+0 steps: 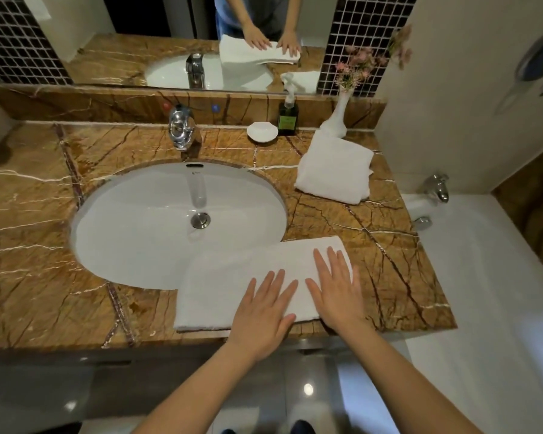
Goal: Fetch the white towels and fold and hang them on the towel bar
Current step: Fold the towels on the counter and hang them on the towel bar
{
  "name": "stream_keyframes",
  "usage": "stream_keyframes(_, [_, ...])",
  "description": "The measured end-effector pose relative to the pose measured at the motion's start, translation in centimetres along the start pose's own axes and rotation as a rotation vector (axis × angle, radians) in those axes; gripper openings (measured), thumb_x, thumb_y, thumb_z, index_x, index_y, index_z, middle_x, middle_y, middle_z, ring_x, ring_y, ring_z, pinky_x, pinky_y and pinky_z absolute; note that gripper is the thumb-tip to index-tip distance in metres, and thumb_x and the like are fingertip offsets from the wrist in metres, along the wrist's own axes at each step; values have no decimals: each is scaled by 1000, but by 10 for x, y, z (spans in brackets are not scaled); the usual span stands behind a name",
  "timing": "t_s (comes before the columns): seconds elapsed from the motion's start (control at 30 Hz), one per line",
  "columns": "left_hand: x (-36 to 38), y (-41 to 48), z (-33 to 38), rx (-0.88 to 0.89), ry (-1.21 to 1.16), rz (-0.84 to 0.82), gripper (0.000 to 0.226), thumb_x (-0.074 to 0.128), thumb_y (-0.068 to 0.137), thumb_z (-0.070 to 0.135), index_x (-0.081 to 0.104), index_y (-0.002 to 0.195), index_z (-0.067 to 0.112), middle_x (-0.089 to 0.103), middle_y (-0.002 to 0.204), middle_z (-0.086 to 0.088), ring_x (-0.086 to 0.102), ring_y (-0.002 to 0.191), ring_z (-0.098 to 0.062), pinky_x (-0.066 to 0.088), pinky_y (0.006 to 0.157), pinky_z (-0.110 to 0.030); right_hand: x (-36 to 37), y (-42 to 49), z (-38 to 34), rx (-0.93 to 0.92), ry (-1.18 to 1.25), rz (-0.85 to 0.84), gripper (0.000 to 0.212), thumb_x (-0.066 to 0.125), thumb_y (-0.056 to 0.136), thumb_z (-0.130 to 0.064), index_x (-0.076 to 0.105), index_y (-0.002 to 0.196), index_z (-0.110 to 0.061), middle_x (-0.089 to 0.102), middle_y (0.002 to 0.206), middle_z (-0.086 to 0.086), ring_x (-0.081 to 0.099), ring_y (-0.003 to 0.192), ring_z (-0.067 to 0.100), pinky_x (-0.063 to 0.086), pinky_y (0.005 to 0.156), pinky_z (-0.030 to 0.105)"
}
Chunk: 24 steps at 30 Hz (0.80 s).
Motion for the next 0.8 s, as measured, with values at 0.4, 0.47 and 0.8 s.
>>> stream_keyframes(0.4, [1,41,58,-44,-12,-11,61,23,95,55,31,148,24,29,155,-6,29,142,-28,13,114,-51,-36,-3,105,409,457,68,78,60,85,-45,22,148,-21,37,148,9,35,134,32,35,106,50])
stream_keyframes(0.47, [-9,51,68,-82,-72,0,62,20,94,54,29,147,24,22,157,-6,20,145,-28,7,117,-47,-40,4,124,471,561,0,73,66,83,-33,30,144,-15,47,140,9,47,125,30,44,94,39])
stream_keyframes(0.8, [-62,94,77,-542,-1150,6,41,46,92,54,57,106,18,65,103,-4,63,86,-16,57,82,-37,-69,17,92,491,1111,-185,40,73,73,-2,62,110,-14,66,108,9,65,95,21,57,77,33])
Point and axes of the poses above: each hand's wrist, its own y-axis towards the middle knuckle, its own x-axis out of the palm, z = x × y, the point moved 10 cm from there along y, towards the middle knuckle
